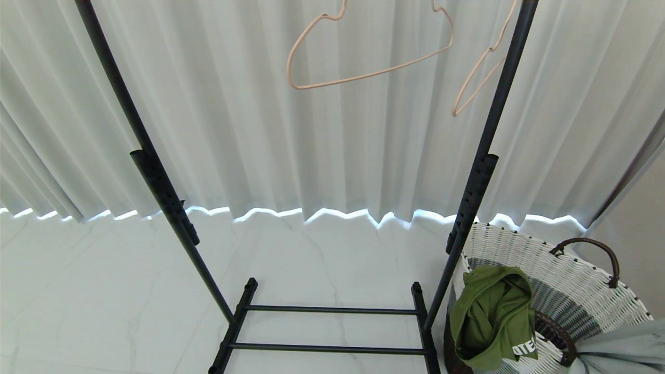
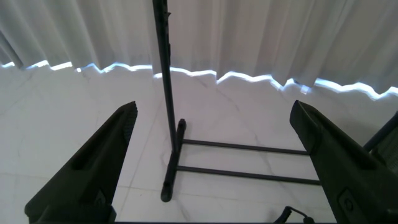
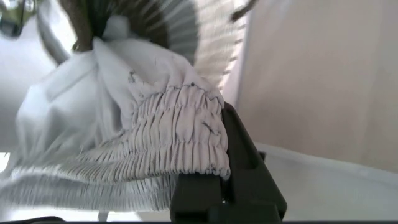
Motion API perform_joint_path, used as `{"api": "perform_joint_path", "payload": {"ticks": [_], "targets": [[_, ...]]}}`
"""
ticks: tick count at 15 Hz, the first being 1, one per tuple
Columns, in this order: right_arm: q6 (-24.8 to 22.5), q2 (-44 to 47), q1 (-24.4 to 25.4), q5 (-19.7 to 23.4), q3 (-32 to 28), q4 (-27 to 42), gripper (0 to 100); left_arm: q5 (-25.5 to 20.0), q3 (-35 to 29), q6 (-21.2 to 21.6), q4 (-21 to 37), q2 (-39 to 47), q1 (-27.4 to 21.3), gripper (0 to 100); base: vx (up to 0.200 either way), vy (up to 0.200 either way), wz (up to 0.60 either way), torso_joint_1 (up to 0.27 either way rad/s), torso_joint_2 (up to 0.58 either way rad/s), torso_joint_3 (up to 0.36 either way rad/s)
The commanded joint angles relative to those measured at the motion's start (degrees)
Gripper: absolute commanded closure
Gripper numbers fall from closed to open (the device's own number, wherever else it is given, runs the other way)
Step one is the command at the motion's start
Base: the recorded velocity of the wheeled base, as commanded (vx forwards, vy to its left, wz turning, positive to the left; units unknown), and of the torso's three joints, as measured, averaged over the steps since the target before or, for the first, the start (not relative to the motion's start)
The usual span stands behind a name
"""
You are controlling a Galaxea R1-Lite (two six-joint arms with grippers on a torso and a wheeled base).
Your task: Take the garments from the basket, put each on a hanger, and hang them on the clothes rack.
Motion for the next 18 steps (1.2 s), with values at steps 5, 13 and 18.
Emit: {"api": "perform_joint_path", "payload": {"ticks": [5,13,18], "targets": [[-0.18,-8.88,1.20,0.05,-5.71,4.58,100,0.04,0.01,0.02,0.00,0.00,0.04,0,0.000,0.000,0.00,0.000,0.00,0.000],[-0.18,-12.92,2.17,0.14,-6.23,7.48,100,0.04,0.01,0.02,0.00,0.00,0.04,0,0.000,0.000,0.00,0.000,0.00,0.000],[-0.18,-13.10,5.25,0.05,-6.14,8.89,100,0.04,0.01,0.11,0.00,0.00,0.04,0,0.000,0.000,0.00,0.000,0.00,0.000]]}}
